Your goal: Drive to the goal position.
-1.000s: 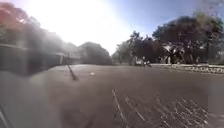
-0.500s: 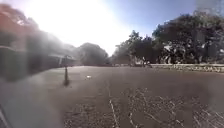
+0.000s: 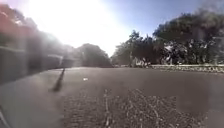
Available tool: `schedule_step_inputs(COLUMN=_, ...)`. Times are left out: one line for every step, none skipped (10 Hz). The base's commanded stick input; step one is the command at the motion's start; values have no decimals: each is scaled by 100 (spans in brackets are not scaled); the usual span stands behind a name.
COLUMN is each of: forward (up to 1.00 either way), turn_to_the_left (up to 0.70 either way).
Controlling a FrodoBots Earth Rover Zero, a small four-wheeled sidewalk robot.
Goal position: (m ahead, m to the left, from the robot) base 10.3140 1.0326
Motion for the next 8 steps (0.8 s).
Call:
schedule_step_inputs(forward=100, turn_to_the_left=0)
schedule_step_inputs(forward=100, turn_to_the_left=0)
schedule_step_inputs(forward=100, turn_to_the_left=0)
schedule_step_inputs(forward=100, turn_to_the_left=0)
schedule_step_inputs(forward=100, turn_to_the_left=0)
schedule_step_inputs(forward=100, turn_to_the_left=0)
schedule_step_inputs(forward=100, turn_to_the_left=0)
schedule_step_inputs(forward=100, turn_to_the_left=0)
